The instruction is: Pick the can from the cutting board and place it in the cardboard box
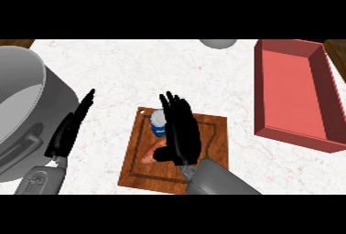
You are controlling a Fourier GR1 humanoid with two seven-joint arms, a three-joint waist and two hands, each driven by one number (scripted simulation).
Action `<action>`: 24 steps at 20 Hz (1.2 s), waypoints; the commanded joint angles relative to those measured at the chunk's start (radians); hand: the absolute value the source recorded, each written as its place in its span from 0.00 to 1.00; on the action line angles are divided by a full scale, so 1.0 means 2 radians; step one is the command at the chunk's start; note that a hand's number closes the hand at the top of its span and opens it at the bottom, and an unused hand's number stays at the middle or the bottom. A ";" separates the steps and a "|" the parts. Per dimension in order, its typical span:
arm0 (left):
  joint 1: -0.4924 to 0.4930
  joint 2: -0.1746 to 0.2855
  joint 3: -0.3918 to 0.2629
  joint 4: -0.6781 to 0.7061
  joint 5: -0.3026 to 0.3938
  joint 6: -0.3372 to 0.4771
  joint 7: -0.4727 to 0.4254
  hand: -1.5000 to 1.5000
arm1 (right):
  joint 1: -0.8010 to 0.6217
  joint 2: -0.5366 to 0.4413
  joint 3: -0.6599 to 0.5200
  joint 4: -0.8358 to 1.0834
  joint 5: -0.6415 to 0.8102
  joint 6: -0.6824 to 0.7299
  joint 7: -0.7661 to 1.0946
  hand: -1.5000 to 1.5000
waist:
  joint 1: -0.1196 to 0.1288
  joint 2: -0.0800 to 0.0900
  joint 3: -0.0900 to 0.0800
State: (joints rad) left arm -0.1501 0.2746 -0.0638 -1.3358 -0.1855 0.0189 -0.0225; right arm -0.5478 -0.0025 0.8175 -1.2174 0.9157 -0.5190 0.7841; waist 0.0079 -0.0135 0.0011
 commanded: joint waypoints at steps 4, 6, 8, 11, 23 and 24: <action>0.006 0.000 0.009 0.016 -0.005 -0.002 -0.021 0.50 | -0.021 0.001 0.039 0.075 0.088 -0.052 0.013 1.00 | 0.001 0.007 -0.001; -0.012 -0.006 0.009 0.021 -0.005 -0.005 -0.003 0.50 | -0.056 0.001 0.029 0.098 0.101 -0.062 0.028 1.00 | 0.002 0.008 -0.001; -0.011 -0.005 0.013 0.010 -0.008 -0.002 -0.004 0.50 | -0.029 0.001 0.028 0.085 0.146 -0.074 0.042 1.00 | -0.002 0.007 -0.001; -0.001 -0.032 0.000 0.011 -0.021 0.013 -0.011 0.50 | -0.047 0.001 0.059 0.062 0.155 -0.070 0.096 1.00 | 0.001 0.007 -0.001; 0.003 -0.008 0.016 -0.004 -0.009 -0.020 -0.010 0.50 | -0.071 -0.040 -0.030 0.075 0.046 0.124 0.021 1.00 | 0.009 0.012 -0.001; -0.011 -0.008 0.015 0.002 -0.017 -0.014 -0.002 0.50 | -0.074 -0.048 -0.031 0.089 0.028 0.154 0.005 1.00 | 0.007 0.014 -0.001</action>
State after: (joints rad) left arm -0.1494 0.2548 -0.0331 -1.3351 -0.2119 -0.0076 -0.0334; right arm -0.6711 -0.0532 0.7958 -1.1079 1.1340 -0.4277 0.8826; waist 0.0137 -0.0033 0.0004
